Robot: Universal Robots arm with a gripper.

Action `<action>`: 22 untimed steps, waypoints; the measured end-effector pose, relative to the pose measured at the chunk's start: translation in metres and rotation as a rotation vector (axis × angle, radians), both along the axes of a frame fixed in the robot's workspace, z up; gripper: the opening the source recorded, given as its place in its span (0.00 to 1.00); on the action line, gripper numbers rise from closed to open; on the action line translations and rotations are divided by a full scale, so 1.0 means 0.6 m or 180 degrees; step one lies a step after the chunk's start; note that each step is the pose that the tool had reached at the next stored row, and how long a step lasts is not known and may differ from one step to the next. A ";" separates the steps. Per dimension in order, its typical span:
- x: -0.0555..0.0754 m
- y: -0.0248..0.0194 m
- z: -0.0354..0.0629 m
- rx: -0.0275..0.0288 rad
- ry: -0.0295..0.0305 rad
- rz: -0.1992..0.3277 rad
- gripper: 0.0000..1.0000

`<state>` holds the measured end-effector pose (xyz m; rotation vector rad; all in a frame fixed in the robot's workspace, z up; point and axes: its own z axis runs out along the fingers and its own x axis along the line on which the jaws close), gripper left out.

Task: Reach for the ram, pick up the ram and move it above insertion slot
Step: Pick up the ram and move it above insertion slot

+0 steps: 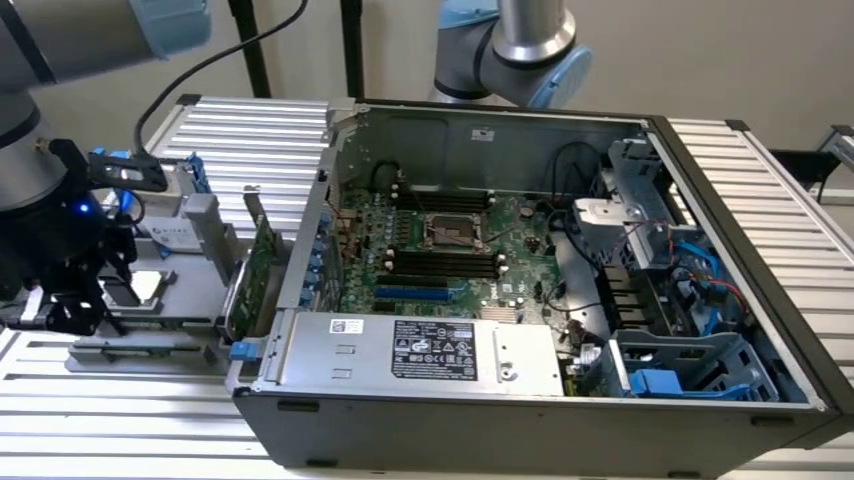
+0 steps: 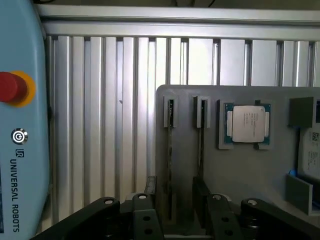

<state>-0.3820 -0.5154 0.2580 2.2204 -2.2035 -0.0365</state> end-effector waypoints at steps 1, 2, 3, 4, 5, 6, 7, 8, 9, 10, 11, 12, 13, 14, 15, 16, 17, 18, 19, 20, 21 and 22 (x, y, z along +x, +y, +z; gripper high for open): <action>0.000 -0.0014 -0.003 0.0000 -0.0001 0.0005 0.42; 0.000 -0.0028 -0.006 0.0001 -0.0001 0.0011 0.42; 0.000 -0.0044 -0.009 0.0001 -0.0001 0.0016 0.42; 0.000 -0.0058 -0.012 0.0000 0.0000 0.0022 0.42; 0.000 -0.0072 -0.015 0.0000 0.0000 0.0027 0.42; 0.000 -0.0082 -0.018 0.0000 0.0000 0.0034 0.42; 0.000 -0.0089 -0.021 0.0000 0.0000 0.0040 0.42; 0.000 -0.0094 -0.024 0.0000 0.0000 0.0047 0.42; -0.001 -0.0095 -0.027 0.0001 0.0000 0.0052 0.42; -0.001 -0.0096 -0.031 0.0001 0.0000 0.0059 0.42; -0.001 -0.0097 -0.033 0.0001 0.0000 0.0064 0.42; -0.001 -0.0097 -0.036 0.0002 0.0000 0.0068 0.42; -0.001 -0.0098 -0.040 0.0002 0.0000 0.0071 0.42; -0.001 -0.0098 -0.043 0.0003 -0.0001 0.0073 0.42; -0.001 -0.0097 -0.046 0.0003 -0.0001 0.0076 0.42; -0.002 -0.0097 -0.049 0.0003 -0.0001 0.0079 0.42; -0.002 -0.0097 -0.052 0.0004 -0.0001 0.0081 0.42; -0.003 -0.0097 -0.055 0.0004 -0.0002 0.0083 0.42; -0.004 -0.0097 -0.058 0.0004 -0.0002 0.0084 0.42; -0.005 -0.0097 -0.061 0.0004 -0.0003 0.0084 0.42; -0.006 -0.0096 -0.064 0.0005 -0.0004 0.0084 0.42; -0.007 -0.0095 -0.067 0.0005 -0.0005 0.0084 0.42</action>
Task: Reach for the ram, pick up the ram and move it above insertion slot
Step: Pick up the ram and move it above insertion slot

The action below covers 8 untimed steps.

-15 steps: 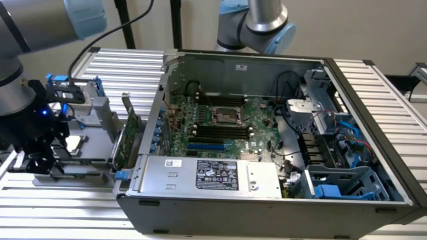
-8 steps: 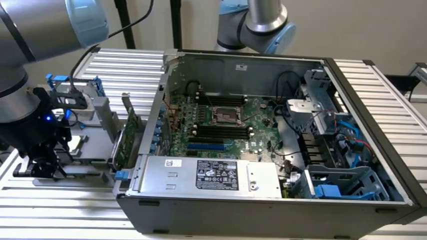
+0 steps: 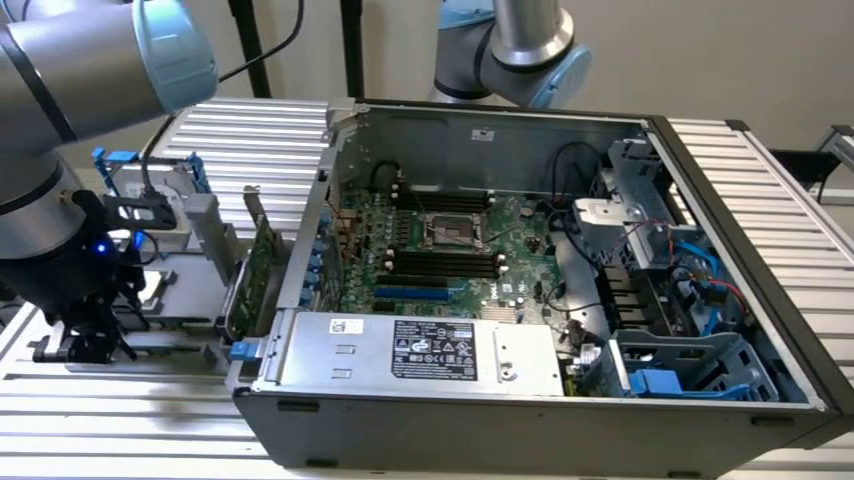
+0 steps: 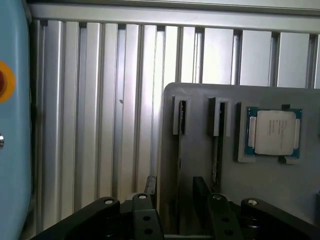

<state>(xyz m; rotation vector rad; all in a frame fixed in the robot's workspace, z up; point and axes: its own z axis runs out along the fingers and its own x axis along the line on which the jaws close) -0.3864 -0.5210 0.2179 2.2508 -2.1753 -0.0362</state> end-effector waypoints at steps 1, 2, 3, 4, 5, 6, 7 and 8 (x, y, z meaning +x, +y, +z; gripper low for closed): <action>-0.001 0.0002 -0.003 0.0000 -0.0001 0.0000 0.42; -0.002 0.0003 -0.006 0.0001 -0.0001 0.0000 0.42; -0.001 0.0007 -0.009 0.0002 -0.0002 0.0000 0.42; -0.002 0.0013 -0.012 0.0003 -0.0001 0.0000 0.42; -0.002 0.0017 -0.015 0.0005 -0.0001 0.0000 0.42; -0.002 0.0020 -0.018 0.0006 -0.0002 0.0000 0.42; -0.002 0.0022 -0.021 0.0008 -0.0001 0.0000 0.42; -0.002 0.0025 -0.023 0.0011 -0.0001 0.0000 0.42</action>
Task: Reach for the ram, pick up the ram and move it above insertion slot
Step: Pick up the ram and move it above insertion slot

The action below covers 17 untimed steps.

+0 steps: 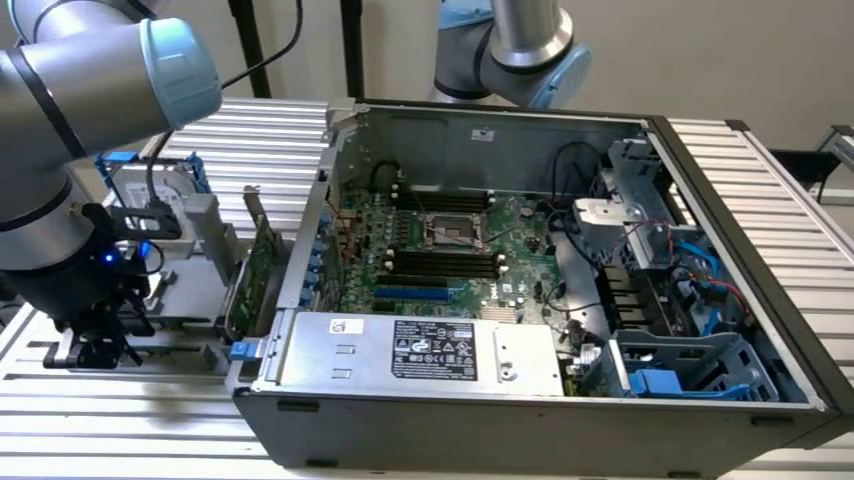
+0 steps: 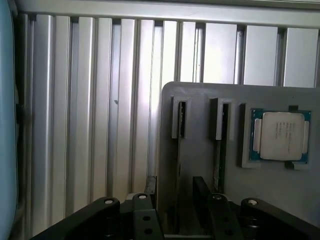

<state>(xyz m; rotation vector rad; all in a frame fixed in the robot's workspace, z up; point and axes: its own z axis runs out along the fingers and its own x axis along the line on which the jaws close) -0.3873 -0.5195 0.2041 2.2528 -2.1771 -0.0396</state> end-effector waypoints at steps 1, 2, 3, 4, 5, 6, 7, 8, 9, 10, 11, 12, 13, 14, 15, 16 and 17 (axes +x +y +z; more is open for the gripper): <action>0.000 0.0004 -0.002 0.0004 0.0000 0.0000 0.42; 0.000 0.0006 -0.003 0.0007 0.0000 0.0000 0.42; 0.000 0.0007 -0.004 0.0010 0.0002 0.0000 0.42; 0.000 0.0009 -0.005 0.0012 0.0004 0.0000 0.42; 0.000 0.0010 -0.006 0.0013 0.0006 -0.0001 0.42; 0.000 0.0011 -0.007 0.0013 0.0011 -0.0001 0.42; 0.000 0.0013 -0.008 0.0013 0.0016 -0.0005 0.42; 0.000 0.0016 -0.009 0.0013 0.0021 -0.0013 0.42; 0.000 0.0021 -0.009 0.0013 0.0026 -0.0026 0.42; 0.001 0.0026 -0.010 0.0013 0.0029 -0.0042 0.42; 0.001 0.0030 -0.011 0.0013 0.0030 -0.0056 0.42; 0.001 0.0033 -0.011 0.0013 0.0030 -0.0072 0.42; 0.001 0.0033 -0.012 0.0013 0.0031 -0.0083 0.42; 0.002 0.0033 -0.012 0.0013 0.0031 -0.0090 0.42; 0.003 0.0033 -0.013 0.0013 0.0031 -0.0093 0.42; 0.004 0.0033 -0.014 0.0013 0.0032 -0.0094 0.42; 0.004 0.0033 -0.014 0.0013 0.0032 -0.0094 0.42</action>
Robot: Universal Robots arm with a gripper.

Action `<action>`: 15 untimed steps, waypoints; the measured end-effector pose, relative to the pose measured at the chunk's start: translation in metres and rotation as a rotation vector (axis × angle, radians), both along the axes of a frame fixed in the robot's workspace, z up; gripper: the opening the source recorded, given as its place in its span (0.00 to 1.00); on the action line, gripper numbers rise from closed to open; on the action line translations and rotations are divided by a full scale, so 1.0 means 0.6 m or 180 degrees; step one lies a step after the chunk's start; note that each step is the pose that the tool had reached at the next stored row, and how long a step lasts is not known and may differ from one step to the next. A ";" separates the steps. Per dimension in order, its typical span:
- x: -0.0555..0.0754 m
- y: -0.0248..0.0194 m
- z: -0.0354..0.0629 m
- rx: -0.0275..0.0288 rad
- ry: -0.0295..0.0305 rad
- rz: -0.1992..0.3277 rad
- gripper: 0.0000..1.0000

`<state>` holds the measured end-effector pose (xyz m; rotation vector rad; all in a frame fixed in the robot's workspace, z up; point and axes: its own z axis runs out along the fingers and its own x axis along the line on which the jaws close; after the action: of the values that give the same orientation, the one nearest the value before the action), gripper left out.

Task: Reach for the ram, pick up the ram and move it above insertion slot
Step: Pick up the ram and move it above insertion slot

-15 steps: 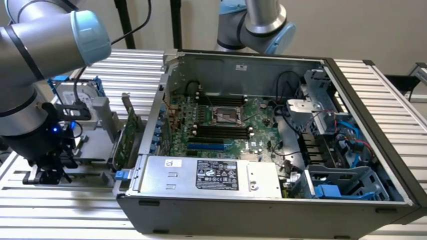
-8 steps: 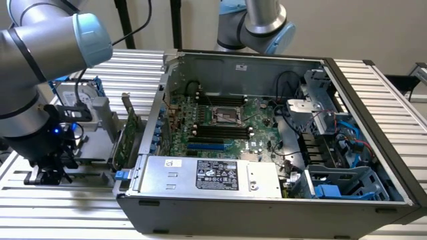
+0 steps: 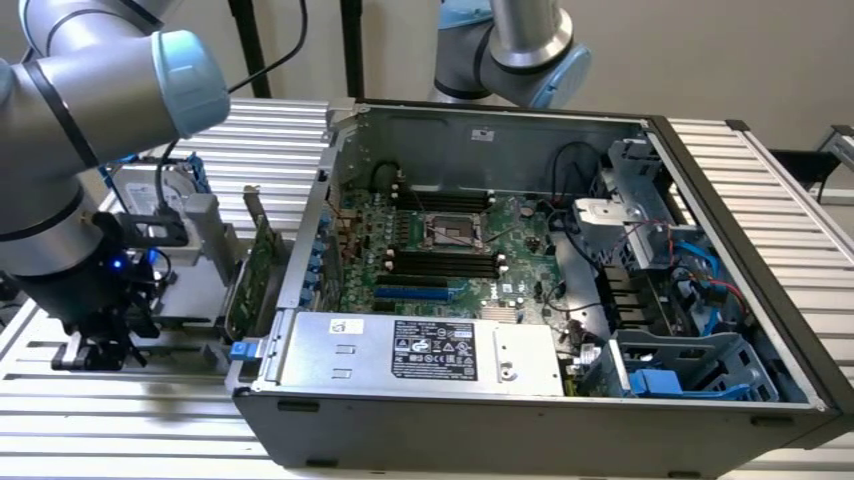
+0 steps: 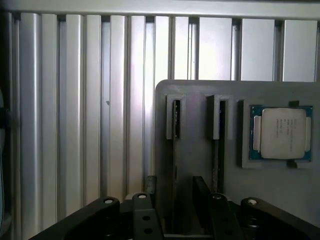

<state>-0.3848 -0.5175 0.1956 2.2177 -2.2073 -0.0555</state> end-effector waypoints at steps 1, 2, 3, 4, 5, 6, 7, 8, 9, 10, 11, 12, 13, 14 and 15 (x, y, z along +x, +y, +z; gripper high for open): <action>0.000 0.0000 0.000 -0.0001 0.0001 0.0000 0.42; 0.001 0.0000 -0.001 0.0000 0.0001 0.0000 0.40; 0.001 -0.0001 -0.001 0.0000 0.0001 0.0000 0.40; 0.002 -0.0001 -0.001 0.0000 0.0001 0.0000 0.33; 0.002 -0.0001 -0.002 0.0001 0.0000 0.0000 0.33; 0.003 -0.0001 -0.002 0.0000 0.0001 0.0000 0.33; 0.004 -0.0001 -0.002 0.0000 0.0001 0.0000 0.33; 0.005 0.0000 -0.003 0.0000 0.0001 0.0000 0.33; 0.005 0.0000 -0.003 0.0000 0.0001 0.0000 0.33; 0.006 0.0000 -0.003 0.0000 0.0002 0.0000 0.33; 0.006 0.0000 -0.003 0.0000 0.0002 0.0000 0.31; 0.006 0.0000 -0.004 0.0000 0.0003 0.0000 0.25; 0.006 0.0000 -0.004 0.0000 0.0003 0.0000 0.25; 0.007 0.0000 -0.004 0.0000 0.0002 0.0000 0.25; 0.007 0.0000 -0.004 0.0000 0.0002 0.0000 0.18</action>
<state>-0.3808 -0.5175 0.1933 2.2174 -2.2070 -0.0564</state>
